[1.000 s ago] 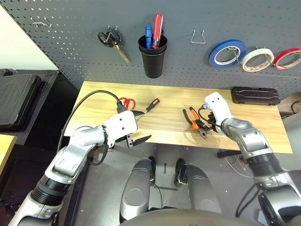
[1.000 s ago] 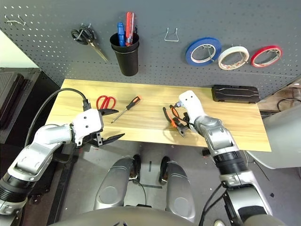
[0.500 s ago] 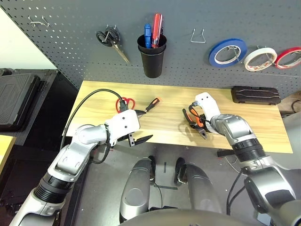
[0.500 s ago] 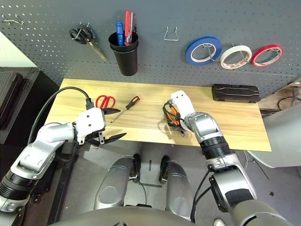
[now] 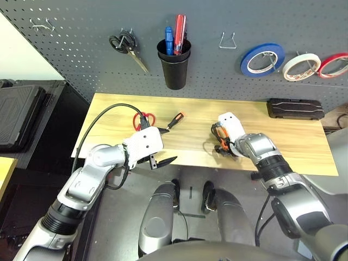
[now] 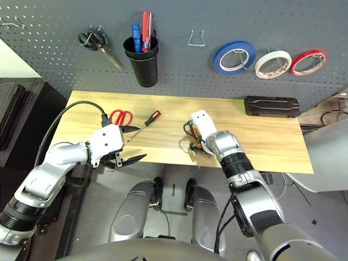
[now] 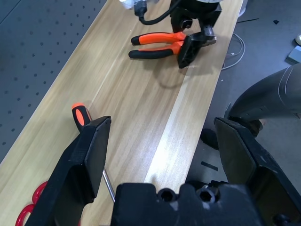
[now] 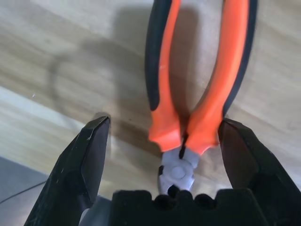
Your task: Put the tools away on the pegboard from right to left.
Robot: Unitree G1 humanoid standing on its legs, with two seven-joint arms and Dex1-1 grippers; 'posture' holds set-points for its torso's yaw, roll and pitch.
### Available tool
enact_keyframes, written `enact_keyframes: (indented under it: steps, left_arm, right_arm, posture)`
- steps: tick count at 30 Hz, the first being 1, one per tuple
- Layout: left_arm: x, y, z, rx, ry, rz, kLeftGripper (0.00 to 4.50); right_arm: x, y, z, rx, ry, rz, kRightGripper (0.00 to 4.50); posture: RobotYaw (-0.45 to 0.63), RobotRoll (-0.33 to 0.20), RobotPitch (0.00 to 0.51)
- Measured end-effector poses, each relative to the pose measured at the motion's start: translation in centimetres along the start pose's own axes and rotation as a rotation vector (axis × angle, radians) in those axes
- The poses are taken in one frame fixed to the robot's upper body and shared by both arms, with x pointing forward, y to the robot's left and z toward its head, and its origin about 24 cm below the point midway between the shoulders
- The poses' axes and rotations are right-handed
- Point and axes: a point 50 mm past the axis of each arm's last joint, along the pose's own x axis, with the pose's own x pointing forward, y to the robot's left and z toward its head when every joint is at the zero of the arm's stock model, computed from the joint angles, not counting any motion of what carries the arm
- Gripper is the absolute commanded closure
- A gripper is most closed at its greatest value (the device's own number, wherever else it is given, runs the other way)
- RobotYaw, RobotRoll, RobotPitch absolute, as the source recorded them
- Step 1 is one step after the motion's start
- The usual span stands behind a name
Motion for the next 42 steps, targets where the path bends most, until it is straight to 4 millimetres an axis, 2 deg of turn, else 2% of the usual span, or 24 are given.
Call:
enact_keyframes:
  steps: [6, 9, 12, 13, 24, 30, 34, 42]
  left_arm:
    - [0.1, 0.0, 0.0, -0.003, -0.001, 0.001, 0.0]
    - [0.1, -0.1, 0.0, -0.006, -0.003, 0.002, 0.0]
    - [0.1, 0.0, 0.0, -0.005, -0.001, 0.004, 0.0]
    - [0.1, 0.0, 0.0, -0.004, -0.001, 0.004, 0.0]
    - [0.3, 0.1, 0.1, 0.008, -0.005, 0.006, 0.0]
    - [0.3, 0.3, -0.3, 0.012, 0.007, 0.005, 0.0]
    - [0.2, 0.4, -0.1, 0.029, -0.007, 0.008, 0.0]
    - [-0.7, 1.0, 1.3, -0.048, -0.208, 0.091, 0.0]
  right_arm:
    - [0.4, -0.6, 0.5, 0.006, -0.013, -0.015, 0.04]
    - [0.6, -0.8, 0.6, 0.015, -0.011, -0.024, 0.65]
    - [0.6, -0.8, 0.6, 0.018, -0.023, -0.027, 1.73]
    - [0.6, -0.8, 0.7, 0.017, -0.029, -0.028, 1.94]
    - [0.5, -0.9, 0.5, 0.009, -0.074, -0.038, 1.94]
    - [-1.0, -2.1, 0.2, -0.045, -0.164, -0.067, 1.94]
    - [-3.1, -3.2, 0.7, -0.146, -0.328, -0.093, 1.94]
    - [-6.2, -2.7, 0.3, -0.383, -0.698, -0.092, 1.94]
  posture:
    - [0.31, 0.0, 0.273]
    - [0.31, 0.0, 0.272]
    - [0.31, 0.0, 0.27]
    - [0.31, 0.0, 0.268]
    - [0.3, 0.0, 0.253]
    - [0.3, 0.0, 0.241]
    - [0.29, 0.0, 0.235]
    - [0.29, 0.0, 0.226]
